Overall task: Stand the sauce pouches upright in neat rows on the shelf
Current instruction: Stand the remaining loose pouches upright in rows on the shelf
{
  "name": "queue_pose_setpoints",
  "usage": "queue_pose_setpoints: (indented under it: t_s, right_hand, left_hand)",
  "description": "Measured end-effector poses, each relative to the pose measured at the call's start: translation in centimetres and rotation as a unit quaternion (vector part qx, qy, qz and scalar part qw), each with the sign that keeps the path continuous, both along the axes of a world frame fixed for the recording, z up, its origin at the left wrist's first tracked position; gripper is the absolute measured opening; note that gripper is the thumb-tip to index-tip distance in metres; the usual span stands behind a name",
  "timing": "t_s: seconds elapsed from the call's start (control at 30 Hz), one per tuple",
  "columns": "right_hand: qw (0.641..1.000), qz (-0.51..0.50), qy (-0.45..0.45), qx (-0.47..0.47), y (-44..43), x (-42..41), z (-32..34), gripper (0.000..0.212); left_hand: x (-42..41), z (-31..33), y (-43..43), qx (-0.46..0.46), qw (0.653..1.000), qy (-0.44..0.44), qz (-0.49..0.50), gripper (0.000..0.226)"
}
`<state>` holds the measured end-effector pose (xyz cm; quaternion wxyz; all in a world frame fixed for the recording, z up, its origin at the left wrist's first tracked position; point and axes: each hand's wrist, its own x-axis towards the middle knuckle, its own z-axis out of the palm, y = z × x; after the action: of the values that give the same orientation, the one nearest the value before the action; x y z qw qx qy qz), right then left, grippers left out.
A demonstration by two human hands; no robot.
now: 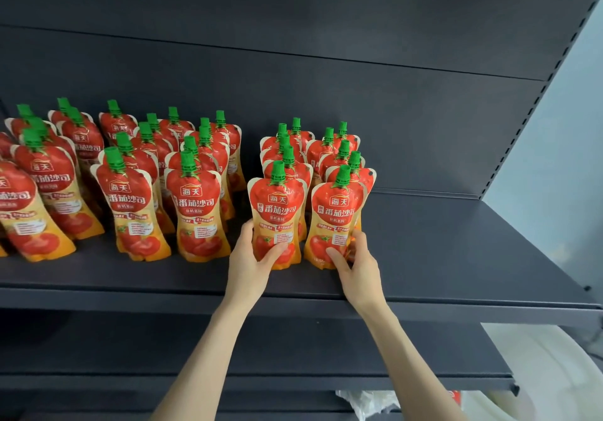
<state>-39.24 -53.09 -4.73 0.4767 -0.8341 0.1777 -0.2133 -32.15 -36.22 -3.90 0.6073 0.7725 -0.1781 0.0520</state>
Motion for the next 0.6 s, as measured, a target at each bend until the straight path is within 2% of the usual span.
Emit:
queue_pose_setpoints:
  t_s: [0.27,0.4,0.47,0.6]
  right_hand:
    - [1.000,0.003,-0.007,0.016,0.2,-0.4,0.7,0.042]
    - [1.000,-0.010,-0.013,0.012,-0.1,-1.3,0.6,0.054]
    - [1.000,-0.020,-0.018,-0.012,-0.1,-2.1,0.6,0.051]
    - [0.998,-0.033,-0.031,-0.037,0.4,-3.9,1.1,0.039]
  left_hand:
    - [0.0,0.0,-0.2,0.042,0.999,0.001,0.019,0.063]
    - [-1.1,-0.6,-0.1,0.051,0.997,-0.001,0.056,0.074]
    - [-2.3,-0.7,0.0,0.063,0.995,0.000,0.080,0.077]
    - [-4.2,-1.1,0.7,0.065,0.992,-0.050,0.095,0.058]
